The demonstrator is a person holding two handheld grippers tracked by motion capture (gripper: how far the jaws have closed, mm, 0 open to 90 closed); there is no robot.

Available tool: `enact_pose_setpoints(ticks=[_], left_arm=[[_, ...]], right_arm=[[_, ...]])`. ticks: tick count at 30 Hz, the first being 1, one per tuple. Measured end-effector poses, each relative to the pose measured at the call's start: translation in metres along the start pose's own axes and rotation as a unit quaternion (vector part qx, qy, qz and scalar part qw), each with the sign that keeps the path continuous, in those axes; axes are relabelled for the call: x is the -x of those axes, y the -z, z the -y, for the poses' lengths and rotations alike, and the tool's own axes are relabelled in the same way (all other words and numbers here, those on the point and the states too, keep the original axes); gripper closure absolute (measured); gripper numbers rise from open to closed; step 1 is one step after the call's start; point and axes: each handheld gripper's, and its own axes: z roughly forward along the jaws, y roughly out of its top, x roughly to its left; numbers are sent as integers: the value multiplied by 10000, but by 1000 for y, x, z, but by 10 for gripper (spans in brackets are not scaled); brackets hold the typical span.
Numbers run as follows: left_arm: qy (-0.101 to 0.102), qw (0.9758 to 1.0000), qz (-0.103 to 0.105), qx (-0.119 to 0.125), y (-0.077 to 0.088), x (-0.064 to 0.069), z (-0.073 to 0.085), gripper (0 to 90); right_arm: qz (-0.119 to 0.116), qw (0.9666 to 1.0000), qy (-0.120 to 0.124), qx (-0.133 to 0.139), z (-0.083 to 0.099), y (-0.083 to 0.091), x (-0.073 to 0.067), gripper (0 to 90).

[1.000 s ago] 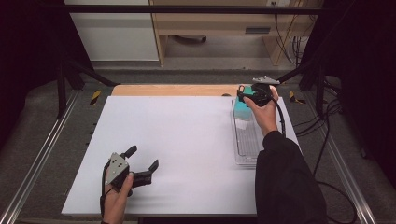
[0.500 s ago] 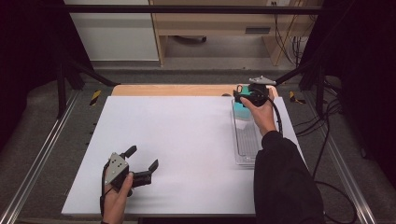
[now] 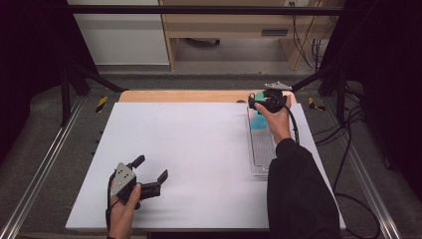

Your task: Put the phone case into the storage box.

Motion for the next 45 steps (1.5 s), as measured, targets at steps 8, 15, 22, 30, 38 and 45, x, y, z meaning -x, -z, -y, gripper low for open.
enact_pose_setpoints(ticks=[8, 15, 22, 30, 38, 45], left_arm=[[-24, 10000, 2, -3, 0, 1, 0, 23], [-20, 10000, -5, -2, 1, 0, -1, 22], [-12, 10000, -2, -2, 1, 0, 0, 22], [-5, 10000, -3, 7, 1, 0, -1, 22], [2, 10000, -9, 15, 1, -1, -1, 22], [11, 10000, -13, 19, 1, -1, -1, 21]], right_arm=[[-47, 9999, -5, 142, -7, 13, 2, 60], [-110, 9997, 22, 215, -12, 23, -1, 60], [-158, 9995, -54, 264, -13, 28, -2, 60], [-170, 9992, -202, 306, -12, 30, -3, 53], [-167, 9983, -241, 498, -13, 33, -5, 54], [-165, 9978, -251, 590, -14, 35, -6, 52]])
